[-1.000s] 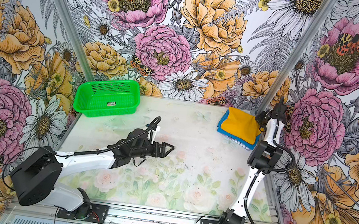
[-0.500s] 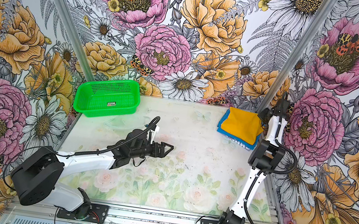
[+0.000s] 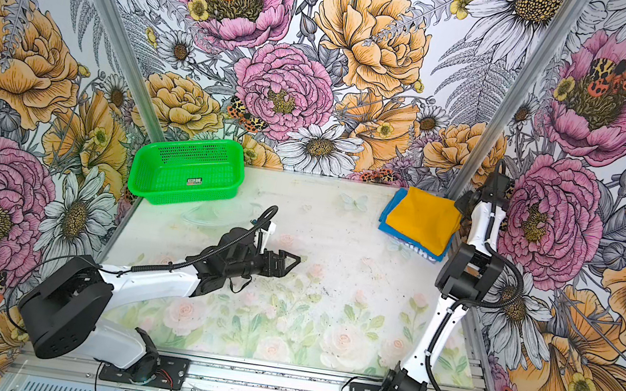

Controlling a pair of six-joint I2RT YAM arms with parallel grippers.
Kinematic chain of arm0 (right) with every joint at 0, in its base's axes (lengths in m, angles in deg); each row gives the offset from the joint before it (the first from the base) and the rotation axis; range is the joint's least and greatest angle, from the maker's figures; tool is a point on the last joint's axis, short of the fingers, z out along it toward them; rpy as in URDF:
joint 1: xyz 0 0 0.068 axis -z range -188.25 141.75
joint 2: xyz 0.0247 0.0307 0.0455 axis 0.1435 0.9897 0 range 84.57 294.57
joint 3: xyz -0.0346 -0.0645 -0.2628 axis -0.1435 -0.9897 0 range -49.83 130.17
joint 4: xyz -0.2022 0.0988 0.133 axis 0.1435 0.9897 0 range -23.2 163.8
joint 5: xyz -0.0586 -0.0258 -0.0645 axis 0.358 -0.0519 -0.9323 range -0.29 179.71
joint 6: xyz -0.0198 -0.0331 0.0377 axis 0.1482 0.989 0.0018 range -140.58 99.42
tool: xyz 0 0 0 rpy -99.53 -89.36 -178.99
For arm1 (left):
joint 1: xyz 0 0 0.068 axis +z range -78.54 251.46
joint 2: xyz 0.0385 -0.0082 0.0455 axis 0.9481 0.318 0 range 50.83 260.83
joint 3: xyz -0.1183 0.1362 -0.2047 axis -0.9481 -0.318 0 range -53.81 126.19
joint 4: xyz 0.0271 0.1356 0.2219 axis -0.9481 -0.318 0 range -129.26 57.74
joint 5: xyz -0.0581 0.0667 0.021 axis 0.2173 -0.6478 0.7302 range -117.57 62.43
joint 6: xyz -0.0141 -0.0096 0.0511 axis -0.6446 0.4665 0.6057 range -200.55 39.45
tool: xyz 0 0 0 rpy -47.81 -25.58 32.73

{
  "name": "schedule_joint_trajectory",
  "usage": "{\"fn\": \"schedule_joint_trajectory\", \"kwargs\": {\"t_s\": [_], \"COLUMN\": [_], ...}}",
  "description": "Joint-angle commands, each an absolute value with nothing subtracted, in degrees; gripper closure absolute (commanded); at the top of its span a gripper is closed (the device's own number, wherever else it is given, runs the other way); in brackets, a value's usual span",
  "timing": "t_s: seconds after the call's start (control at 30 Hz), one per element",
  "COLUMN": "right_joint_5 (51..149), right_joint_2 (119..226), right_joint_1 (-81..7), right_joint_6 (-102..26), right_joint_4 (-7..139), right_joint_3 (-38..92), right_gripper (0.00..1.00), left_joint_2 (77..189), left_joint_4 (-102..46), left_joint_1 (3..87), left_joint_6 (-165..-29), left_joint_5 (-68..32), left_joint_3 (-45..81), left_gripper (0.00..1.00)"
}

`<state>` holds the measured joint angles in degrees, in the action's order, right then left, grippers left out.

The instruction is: Fold and stack the t-shirts

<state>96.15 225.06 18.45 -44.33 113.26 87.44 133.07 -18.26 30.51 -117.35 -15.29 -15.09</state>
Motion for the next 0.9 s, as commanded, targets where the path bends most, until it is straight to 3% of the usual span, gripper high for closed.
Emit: {"fn": "schedule_joint_trajectory", "kwargs": {"t_s": [0.0, 0.23, 0.47, 0.67, 0.7, 0.87], "right_joint_5": [97.4, 104.1, 110.0, 104.4, 103.2, 95.3], "right_joint_2": [223.8, 218.1, 206.6, 192.5, 189.5, 176.4], "right_joint_1": [19.4, 17.6, 13.5, 3.8, 2.0, -6.6], "right_joint_6": [-43.7, -41.3, -40.7, -37.3, -36.7, -35.7], "right_joint_4": [112.0, 112.2, 112.0, 108.9, 107.6, 101.0], "right_joint_3": [88.7, 84.1, 65.7, 47.4, 44.0, 28.5], "right_gripper": [0.58, 0.20, 0.18, 0.17, 0.01, 0.01], "left_joint_2": [132.1, 131.3, 128.0, 122.7, 121.5, 115.0], "left_joint_4": [-16.1, -16.0, -18.8, -29.4, -31.9, -45.0], "left_joint_1": [31.0, 31.0, 30.4, 30.0, 30.0, 29.5], "left_joint_6": [-117.7, -117.8, -116.2, -110.3, -109.1, -103.5], "left_joint_5": [-13.7, -13.3, -12.9, -14.2, -14.8, -23.5], "left_joint_3": [-15.5, -15.4, -15.4, -13.6, -13.2, -9.9], "left_gripper": [0.01, 0.01, 0.01, 0.01, 0.01, 0.01]}}
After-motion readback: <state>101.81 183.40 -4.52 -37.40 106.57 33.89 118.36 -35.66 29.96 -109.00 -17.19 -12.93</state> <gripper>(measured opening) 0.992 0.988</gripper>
